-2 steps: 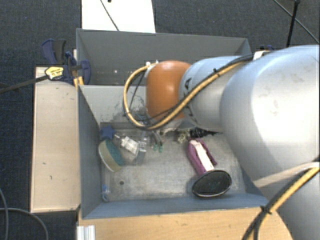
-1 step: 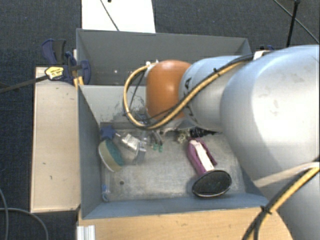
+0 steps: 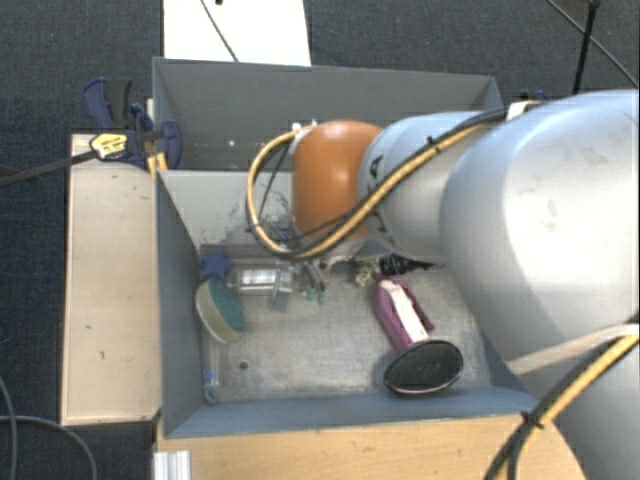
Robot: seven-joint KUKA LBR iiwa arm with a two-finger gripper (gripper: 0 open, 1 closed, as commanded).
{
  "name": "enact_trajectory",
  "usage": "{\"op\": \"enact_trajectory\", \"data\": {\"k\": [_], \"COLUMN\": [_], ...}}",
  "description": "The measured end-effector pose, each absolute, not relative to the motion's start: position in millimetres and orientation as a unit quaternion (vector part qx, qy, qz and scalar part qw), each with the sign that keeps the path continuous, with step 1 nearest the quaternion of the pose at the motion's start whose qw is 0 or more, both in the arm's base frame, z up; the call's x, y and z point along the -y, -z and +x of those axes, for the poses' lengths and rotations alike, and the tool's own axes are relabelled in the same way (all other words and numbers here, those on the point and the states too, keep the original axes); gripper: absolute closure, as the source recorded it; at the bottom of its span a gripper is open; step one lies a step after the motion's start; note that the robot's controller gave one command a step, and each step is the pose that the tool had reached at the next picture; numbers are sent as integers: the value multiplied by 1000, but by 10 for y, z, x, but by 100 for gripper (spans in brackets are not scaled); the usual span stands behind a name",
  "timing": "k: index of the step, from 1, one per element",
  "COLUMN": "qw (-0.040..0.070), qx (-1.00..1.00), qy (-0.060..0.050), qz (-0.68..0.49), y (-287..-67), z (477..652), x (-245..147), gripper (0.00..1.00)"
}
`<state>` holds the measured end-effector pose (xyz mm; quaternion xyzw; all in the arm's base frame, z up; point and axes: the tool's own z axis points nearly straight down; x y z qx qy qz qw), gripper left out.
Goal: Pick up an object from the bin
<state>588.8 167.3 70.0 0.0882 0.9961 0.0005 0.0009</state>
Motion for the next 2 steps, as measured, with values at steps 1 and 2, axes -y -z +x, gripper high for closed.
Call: {"op": "enact_trajectory", "data": {"k": [1, 2], "qw": [2, 4], "qx": [-996, -996], "qy": [-1, -2], "qz": [88, 87], "y": [-770, -1519], "z": [5897, 5919], "x": [-1674, -1680], "gripper": [100, 100]}}
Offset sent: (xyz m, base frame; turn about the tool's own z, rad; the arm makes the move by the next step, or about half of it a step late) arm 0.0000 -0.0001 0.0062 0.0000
